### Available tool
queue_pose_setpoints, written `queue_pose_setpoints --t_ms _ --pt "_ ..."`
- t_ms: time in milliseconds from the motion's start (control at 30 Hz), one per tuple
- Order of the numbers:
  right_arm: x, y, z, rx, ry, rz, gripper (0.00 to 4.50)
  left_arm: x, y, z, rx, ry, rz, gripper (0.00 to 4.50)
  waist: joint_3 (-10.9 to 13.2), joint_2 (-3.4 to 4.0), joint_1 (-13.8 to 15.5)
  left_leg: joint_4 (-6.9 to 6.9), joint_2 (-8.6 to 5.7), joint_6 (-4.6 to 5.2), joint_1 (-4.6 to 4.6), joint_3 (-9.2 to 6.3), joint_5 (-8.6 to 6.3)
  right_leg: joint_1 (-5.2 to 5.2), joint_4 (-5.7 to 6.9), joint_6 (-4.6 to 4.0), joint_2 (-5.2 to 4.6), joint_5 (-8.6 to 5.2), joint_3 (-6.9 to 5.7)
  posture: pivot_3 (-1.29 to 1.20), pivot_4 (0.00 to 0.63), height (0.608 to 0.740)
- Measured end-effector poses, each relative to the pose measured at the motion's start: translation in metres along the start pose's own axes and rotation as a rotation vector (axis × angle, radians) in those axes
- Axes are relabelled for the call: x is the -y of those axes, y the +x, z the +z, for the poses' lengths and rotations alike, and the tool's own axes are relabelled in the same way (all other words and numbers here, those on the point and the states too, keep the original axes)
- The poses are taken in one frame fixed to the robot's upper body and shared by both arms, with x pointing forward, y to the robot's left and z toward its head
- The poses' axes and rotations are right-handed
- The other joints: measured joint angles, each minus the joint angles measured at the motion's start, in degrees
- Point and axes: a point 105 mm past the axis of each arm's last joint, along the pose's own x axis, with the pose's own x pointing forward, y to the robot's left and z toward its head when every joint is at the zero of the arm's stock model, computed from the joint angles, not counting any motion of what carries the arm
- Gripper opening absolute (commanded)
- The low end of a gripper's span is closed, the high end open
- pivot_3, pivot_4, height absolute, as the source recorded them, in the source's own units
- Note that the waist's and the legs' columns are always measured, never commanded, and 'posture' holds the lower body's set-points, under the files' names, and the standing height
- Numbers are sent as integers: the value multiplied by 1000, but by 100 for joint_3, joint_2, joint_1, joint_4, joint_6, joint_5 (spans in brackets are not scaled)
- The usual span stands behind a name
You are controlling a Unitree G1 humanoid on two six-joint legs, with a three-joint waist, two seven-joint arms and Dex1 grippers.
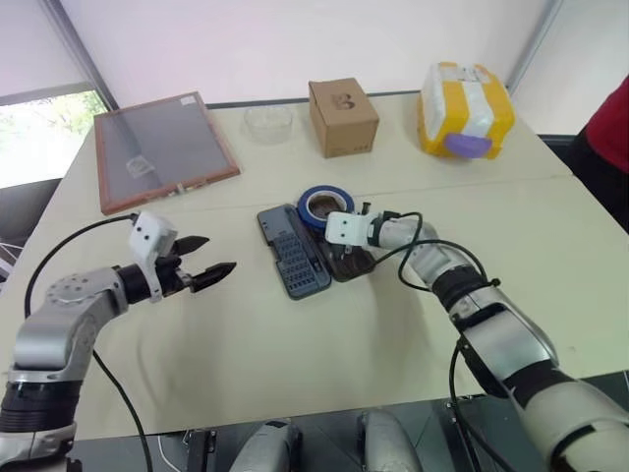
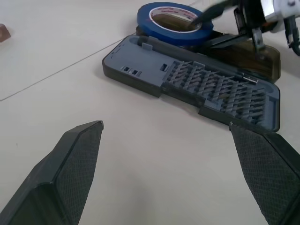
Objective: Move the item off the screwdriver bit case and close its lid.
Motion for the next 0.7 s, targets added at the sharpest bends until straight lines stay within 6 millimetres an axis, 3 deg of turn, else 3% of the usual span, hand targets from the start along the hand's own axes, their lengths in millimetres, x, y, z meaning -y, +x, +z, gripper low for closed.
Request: queue_pose_setpoints --t_ms 33,233,367,467,533,633,700 --pt "1 0 0 -1 -2 2 113 0 0 0 2 -1 4 4500 -1 -2 1 0 0 0 5 -2 0 6 1 0 1 0 0 0 150 740" --pt "1 -2 -2 6 -6 -6 113 0 2 -2 -1 6 9 4500 -2 -1 5 0 -1 0 10 -3 0 10 2 -1 0 0 0 0 150 740" --pt "19 -14 -7 -11 -53 -65 113 2 4 -3 -3 10 -3 4500 1 3 26 3 -5 0 2 -4 0 4 4 -1 -1 0 1 0 150 740" --pt "46 -41 -21 -69 -80 -157 113 10 8 -2 -8 -3 -63 4500 1 3 52 5 -8 0 -6 -12 0 0 4 -1 -1 0 1 0 150 740" --pt "60 -71 -35 -124 -103 -232 113 25 15 3 -20 21 -157 4500 0 2 82 4 -10 0 -14 -17 0 -5 5 -1 -2 0 0 0 150 740" --pt "62 -106 -54 -220 -119 -283 113 37 23 13 -6 47 -230 4500 0 2 72 2 -9 0 -17 -10 0 -11 5 -1 -4 0 1 0 150 740" --pt "52 -138 -76 -335 -128 -288 113 43 28 19 8 57 -262 4500 1 3 97 1 -9 0 -17 -6 0 -13 6 0 -5 0 2 0 150 740"
